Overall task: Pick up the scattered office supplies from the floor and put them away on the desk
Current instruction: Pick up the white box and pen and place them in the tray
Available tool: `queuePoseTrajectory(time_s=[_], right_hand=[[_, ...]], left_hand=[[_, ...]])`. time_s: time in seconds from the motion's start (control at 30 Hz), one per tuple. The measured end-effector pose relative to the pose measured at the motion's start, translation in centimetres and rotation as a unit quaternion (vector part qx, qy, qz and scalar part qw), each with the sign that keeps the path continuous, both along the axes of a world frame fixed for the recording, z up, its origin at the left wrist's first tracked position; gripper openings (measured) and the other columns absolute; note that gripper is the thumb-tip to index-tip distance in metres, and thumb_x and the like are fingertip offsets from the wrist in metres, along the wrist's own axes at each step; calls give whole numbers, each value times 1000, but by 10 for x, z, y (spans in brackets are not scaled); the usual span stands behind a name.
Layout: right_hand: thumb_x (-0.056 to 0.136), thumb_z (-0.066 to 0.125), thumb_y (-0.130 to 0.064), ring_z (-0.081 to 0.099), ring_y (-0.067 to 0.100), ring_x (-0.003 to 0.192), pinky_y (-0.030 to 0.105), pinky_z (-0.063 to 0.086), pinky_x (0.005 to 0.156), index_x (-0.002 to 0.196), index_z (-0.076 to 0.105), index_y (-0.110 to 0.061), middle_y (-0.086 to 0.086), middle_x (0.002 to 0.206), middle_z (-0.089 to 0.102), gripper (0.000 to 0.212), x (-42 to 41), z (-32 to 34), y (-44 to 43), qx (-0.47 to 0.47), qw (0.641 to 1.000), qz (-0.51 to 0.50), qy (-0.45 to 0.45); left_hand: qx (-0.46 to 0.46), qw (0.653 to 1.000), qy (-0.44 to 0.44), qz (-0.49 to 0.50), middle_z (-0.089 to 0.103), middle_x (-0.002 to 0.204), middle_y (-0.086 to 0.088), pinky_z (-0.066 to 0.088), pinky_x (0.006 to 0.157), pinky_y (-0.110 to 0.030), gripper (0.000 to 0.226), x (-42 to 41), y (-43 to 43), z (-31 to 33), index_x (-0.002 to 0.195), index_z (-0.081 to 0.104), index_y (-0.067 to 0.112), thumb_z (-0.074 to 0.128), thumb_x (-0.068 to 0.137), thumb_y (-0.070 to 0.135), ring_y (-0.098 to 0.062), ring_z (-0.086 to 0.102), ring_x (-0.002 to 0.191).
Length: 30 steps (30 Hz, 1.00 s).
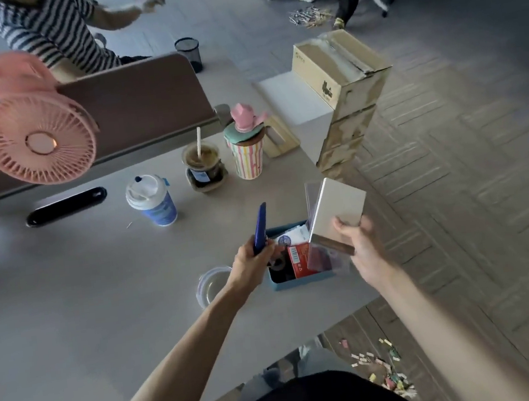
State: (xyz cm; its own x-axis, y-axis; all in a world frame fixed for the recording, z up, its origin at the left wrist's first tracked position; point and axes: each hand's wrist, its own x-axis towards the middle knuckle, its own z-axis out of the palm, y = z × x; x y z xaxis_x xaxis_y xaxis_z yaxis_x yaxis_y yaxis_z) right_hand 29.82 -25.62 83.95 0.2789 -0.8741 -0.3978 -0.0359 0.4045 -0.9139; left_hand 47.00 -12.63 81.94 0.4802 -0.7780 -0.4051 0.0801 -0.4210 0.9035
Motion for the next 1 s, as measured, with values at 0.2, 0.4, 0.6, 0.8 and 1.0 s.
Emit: queuePoseTrajectory(time_s=[0.2, 0.4, 0.6, 0.8, 1.0], right_hand=[[84, 70, -9, 67, 25, 98, 41, 58, 72, 121, 55, -8, 10, 108, 68, 40, 30, -4, -2, 35, 997, 63, -8], [79, 74, -7, 67, 25, 102, 43, 53, 92, 115, 60, -11, 6, 105, 71, 39, 59, -14, 1, 34, 993, 109, 2], [80, 73, -5, 64, 27, 107, 47, 50, 96, 122, 55, -6, 10, 112, 69, 46, 70, -9, -9, 26, 991, 130, -1], [82, 72, -7, 64, 23, 106, 40, 52, 93, 119, 56, -9, 7, 110, 69, 41, 62, -5, -25, 8, 991, 130, 1], [80, 73, -7, 64, 29, 105, 49, 52, 92, 120, 56, -7, 11, 111, 68, 43, 38, -8, -35, 10, 994, 112, 12]], left_hand=[[-8, 997, 35, 62, 70, 81, -3, 45, 63, -29, 7, 18, 22, 6, 93, 59, 8, 58, 90, 14, -22, 62, 80], [102, 986, -53, 117, 65, 81, 0, 43, 55, -17, 11, 46, 59, -8, 93, 61, 13, 61, 88, 23, -10, 56, 63], [171, 971, -158, 53, 66, 83, -6, 42, 61, -26, 11, 49, 69, -18, 96, 59, 17, 53, 91, 26, -24, 61, 74], [144, 972, -178, 43, 67, 85, -6, 50, 72, -32, 16, 48, 54, -14, 103, 61, 20, 55, 90, 28, -27, 62, 77], [120, 966, -224, -42, 66, 94, -1, 40, 66, -24, 32, 26, 19, -2, 115, 49, 25, 52, 88, 43, -24, 58, 81]])
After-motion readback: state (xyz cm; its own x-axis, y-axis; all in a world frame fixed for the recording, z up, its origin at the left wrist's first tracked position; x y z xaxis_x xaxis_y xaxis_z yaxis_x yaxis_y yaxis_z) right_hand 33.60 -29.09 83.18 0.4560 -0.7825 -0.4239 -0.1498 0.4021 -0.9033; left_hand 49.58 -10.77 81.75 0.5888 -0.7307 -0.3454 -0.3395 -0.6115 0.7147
